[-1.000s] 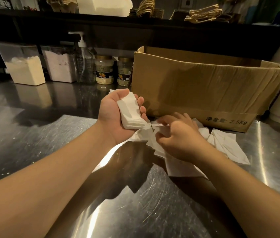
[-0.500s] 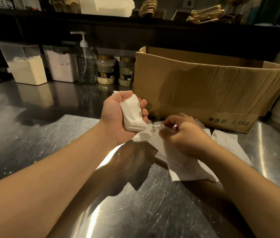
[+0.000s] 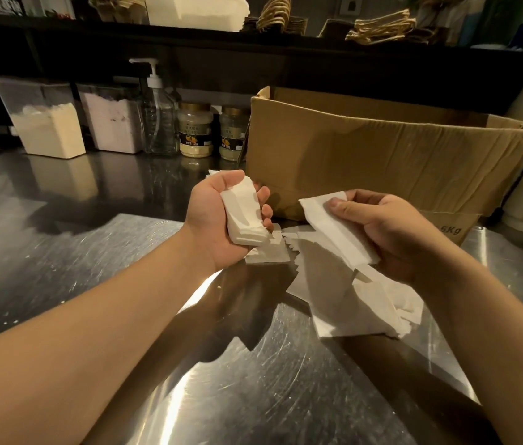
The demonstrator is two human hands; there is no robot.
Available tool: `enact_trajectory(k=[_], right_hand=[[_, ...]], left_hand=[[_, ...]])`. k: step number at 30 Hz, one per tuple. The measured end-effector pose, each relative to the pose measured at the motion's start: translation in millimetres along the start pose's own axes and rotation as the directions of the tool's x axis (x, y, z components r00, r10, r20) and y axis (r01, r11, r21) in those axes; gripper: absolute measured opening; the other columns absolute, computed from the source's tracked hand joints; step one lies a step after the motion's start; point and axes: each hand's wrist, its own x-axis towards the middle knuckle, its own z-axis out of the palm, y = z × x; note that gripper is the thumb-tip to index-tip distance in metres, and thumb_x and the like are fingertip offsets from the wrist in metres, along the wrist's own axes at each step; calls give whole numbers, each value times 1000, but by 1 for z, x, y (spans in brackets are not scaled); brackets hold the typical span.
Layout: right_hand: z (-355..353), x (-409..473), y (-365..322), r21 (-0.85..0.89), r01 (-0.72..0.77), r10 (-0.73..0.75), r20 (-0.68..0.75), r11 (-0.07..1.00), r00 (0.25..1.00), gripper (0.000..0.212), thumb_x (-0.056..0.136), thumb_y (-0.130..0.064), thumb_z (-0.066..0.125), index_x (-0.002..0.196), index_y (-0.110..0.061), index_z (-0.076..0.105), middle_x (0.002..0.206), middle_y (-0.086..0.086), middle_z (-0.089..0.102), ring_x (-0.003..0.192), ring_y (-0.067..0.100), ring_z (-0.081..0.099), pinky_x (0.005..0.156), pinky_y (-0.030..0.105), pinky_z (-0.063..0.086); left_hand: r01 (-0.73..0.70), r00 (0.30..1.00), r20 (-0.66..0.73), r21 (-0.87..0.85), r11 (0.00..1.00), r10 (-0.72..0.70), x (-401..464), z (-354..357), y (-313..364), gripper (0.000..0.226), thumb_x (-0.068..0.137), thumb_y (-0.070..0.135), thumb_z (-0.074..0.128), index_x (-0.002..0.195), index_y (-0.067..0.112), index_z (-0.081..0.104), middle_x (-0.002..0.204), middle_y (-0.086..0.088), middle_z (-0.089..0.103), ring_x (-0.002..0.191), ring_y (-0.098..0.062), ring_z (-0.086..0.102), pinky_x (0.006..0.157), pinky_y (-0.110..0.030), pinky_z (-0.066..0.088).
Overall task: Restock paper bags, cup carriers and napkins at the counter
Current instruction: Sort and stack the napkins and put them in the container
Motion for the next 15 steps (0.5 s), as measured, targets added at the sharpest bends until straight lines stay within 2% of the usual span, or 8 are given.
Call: enact_trajectory(k=[4,9,11,12,13,15], right_hand=[[-1,6,7,-144,-67,55,-85,987,995,8,92,-16,71,99,-11,69,101,17,71,90,33,71,70,42,61],[-1,1,3,-94,-164,167,23,982,986,14,95,-7,64,107,1,62,102,25,71,73,36,74,65,46,64],[-1,-1,3,-233,-174,175,-18,957,984,14,96,-9,62,106,2,63,97,24,72,73,40,75,63,47,63],[0,-1,4,-375,-167,157,-57,912,986,13,96,-11,62,103,0,65,94,23,73,73,39,75,61,45,63],[-1,-1,6,-550,-157,131,-86,820,988,14,95,-16,63,99,-4,67,90,22,74,71,37,74,59,43,63],[-2,-1,7,-836,-124,76,-98,535,992,18,93,-29,65,96,-12,70,85,15,75,70,29,72,59,38,60]], left_hand=[[6,1000,17,2,1000,-6,0,0,0,33,90,35,51,115,15,55,84,-6,64,67,-19,58,65,-32,50],[4,1000,27,3,1000,-4,1,-1,0,36,87,35,53,117,15,54,85,-6,63,68,-20,57,67,-32,49],[4,1000,30,3,1000,-4,1,-1,-1,34,88,34,52,115,15,54,84,-6,63,68,-20,57,66,-32,49],[5,1000,29,6,1000,-6,2,-1,-1,33,89,35,51,115,15,54,84,-6,63,67,-20,57,66,-32,49],[8,1000,27,11,1000,-8,2,-1,-1,33,90,35,51,115,15,54,84,-6,63,67,-19,57,66,-32,49],[10,1000,20,15,1000,-11,3,-2,-1,34,89,36,52,116,15,55,85,-6,64,68,-20,58,66,-32,49]])
